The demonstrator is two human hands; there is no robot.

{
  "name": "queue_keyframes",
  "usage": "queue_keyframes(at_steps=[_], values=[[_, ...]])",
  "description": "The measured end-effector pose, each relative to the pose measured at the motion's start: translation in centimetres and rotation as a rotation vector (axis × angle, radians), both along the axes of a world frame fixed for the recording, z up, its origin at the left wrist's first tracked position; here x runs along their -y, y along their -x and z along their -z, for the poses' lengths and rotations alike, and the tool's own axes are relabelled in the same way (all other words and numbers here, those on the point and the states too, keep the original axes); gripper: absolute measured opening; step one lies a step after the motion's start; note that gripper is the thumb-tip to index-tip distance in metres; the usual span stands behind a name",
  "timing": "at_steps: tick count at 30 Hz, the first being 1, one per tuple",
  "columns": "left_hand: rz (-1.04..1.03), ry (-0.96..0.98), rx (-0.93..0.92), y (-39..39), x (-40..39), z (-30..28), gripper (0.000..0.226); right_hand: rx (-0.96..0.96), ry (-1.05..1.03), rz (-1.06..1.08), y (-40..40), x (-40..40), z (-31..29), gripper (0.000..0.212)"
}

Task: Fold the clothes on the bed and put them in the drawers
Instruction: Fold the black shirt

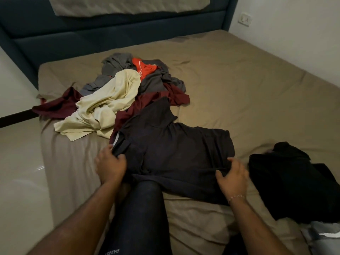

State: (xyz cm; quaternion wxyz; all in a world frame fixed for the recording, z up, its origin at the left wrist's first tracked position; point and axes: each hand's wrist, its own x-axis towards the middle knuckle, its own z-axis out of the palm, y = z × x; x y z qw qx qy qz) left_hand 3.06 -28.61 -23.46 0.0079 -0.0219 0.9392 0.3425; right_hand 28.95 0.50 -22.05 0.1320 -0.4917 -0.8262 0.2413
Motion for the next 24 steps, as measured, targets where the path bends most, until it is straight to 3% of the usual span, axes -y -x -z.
queue_keyframes(at_steps=[4, 8, 13, 18, 24], values=[[0.630, 0.131, -0.231, 0.8, -9.0, -1.4, 0.053, 0.169, -0.036, -0.252, 5.1, -2.7, -0.1, 0.064], [1.133, 0.302, -0.162, 2.9, -18.2, -1.8, 0.061, 0.335, -0.026, -0.438, 10.3, -6.0, 0.6, 0.069], [1.280, 0.502, -0.037, 6.0, -26.1, -0.3, 0.073, 0.435, 0.060, -0.536, 15.7, -9.1, 2.3, 0.088], [1.528, 0.724, 0.009, 9.2, -28.4, 0.8, 0.088, 0.612, -0.117, -0.734, 18.0, -12.4, 4.2, 0.091], [1.440, 0.927, -0.119, 14.5, -27.4, 0.0, 0.059, 0.679, -0.095, -0.684, 17.6, -15.4, 4.9, 0.097]])
